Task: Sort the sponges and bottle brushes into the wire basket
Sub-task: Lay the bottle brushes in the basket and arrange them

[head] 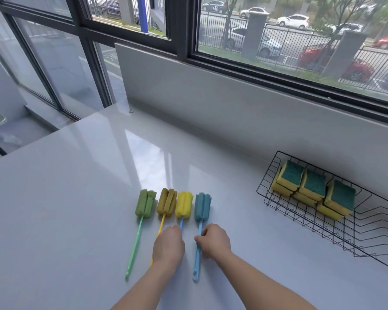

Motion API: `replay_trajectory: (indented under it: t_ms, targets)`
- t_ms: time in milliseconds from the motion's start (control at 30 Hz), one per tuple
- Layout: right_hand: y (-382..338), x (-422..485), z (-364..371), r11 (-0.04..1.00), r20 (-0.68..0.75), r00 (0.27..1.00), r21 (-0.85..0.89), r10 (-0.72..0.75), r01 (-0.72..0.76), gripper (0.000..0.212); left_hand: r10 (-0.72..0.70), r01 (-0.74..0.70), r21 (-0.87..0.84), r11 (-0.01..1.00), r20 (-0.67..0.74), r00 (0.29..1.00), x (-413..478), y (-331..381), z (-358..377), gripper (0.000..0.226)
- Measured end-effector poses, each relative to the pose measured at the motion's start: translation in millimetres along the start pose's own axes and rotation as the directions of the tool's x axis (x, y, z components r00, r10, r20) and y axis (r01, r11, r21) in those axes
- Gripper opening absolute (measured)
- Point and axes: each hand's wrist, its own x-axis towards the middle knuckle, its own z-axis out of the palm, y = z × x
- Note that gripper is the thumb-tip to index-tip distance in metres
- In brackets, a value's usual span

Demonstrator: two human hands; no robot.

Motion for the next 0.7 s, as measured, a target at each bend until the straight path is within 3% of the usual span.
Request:
replay_trajectory:
  t_ms: [200,700]
  targets:
    - [13.1,-3.9,-19.0,0.992,-0.041,0.999,0.127,0.026,-0.020,0.014,0.007,-0.016,-0.146,0.989,-0.065,0.998,-1.8,1.1,-0.2,0.030]
    - [52.2,-29.9,-93.1,0.929,-0.192,0.981,0.367,0.030,0.044,0.009,0.213,-0.254,-0.191,0.948,-0.213,0.954,-9.4,55.2,-32.7,0.039]
